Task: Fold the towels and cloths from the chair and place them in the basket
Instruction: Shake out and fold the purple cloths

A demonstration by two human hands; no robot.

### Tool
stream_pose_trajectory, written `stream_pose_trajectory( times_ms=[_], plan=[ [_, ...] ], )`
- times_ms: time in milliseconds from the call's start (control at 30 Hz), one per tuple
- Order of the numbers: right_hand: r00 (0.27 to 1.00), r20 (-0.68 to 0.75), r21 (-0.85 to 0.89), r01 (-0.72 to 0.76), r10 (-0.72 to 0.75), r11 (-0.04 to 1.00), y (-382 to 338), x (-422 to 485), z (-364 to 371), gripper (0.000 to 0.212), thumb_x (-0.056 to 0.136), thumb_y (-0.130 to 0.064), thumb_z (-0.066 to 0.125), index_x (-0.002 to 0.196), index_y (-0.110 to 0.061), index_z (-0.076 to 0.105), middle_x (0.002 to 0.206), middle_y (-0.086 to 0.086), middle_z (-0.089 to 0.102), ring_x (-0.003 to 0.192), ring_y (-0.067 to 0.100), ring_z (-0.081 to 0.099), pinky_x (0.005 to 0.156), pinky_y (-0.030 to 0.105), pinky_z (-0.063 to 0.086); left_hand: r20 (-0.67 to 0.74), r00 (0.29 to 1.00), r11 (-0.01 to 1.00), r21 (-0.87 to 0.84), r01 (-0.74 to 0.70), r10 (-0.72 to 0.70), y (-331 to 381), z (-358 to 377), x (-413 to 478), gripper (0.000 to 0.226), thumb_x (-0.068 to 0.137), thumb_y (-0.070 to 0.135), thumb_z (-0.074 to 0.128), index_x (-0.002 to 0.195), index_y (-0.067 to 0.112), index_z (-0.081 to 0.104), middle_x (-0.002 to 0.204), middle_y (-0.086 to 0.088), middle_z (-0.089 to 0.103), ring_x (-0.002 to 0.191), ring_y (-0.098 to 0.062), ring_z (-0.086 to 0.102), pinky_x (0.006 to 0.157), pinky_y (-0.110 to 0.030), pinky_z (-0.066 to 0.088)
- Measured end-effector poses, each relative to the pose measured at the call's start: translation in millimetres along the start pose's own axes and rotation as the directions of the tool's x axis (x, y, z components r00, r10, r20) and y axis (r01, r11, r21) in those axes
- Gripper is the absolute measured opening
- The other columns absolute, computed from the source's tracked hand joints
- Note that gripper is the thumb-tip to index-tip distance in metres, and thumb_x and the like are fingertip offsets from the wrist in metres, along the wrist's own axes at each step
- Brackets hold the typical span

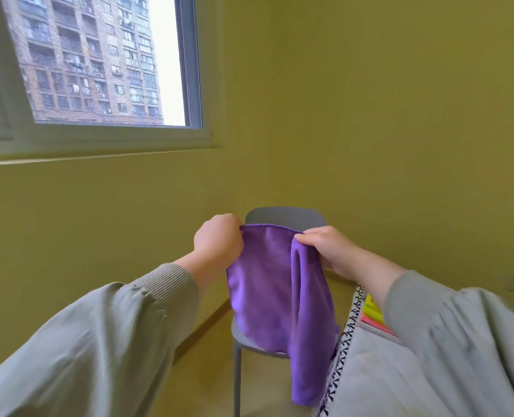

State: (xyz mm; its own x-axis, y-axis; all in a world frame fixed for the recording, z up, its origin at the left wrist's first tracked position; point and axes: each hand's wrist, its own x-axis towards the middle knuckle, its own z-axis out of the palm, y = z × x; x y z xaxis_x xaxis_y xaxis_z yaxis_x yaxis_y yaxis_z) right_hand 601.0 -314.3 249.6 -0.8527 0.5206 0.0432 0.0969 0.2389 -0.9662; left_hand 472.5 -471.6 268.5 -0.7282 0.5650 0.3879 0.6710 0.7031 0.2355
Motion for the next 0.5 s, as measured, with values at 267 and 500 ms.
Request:
stream_pose_trajectory(
  times_ms=[267, 500],
  plan=[
    [0.887, 0.459, 0.048, -0.071, 0.041, 0.996, -36.6, -19.1, 21.5, 0.023, 0.091, -0.027, 0.056, 0.086, -0.007, 0.065, 0.078, 0.007, 0.066, 0.064, 0.015, 0.061, 0.056, 0.023, 0.049, 0.053, 0.989, 0.413, -0.905, 0.107, -0.141, -7.4, -45.2, 2.9, 0.041, 0.088, -0.015, 0.035, 0.106, 0.001, 0.068, 0.08, -0.008, 0.066, 0.047, -0.003, 0.061, 0.047, -0.015, 0.051],
    [0.997, 0.057, -0.123, 0.058, -0.052, 0.991, -57.6, 0.3, 28.8, 0.015, 0.095, -0.015, 0.05, 0.103, -0.021, 0.061, 0.106, 0.003, 0.063, 0.093, 0.014, 0.06, 0.077, 0.031, 0.041, 0.226, 0.974, 0.021, -0.974, 0.226, -0.002, -3.9, -86.2, -1.8, 0.022, 0.086, -0.007, 0.048, 0.083, -0.001, 0.068, 0.063, -0.007, 0.065, 0.057, -0.015, 0.058, 0.05, -0.017, 0.047]
  ],
)
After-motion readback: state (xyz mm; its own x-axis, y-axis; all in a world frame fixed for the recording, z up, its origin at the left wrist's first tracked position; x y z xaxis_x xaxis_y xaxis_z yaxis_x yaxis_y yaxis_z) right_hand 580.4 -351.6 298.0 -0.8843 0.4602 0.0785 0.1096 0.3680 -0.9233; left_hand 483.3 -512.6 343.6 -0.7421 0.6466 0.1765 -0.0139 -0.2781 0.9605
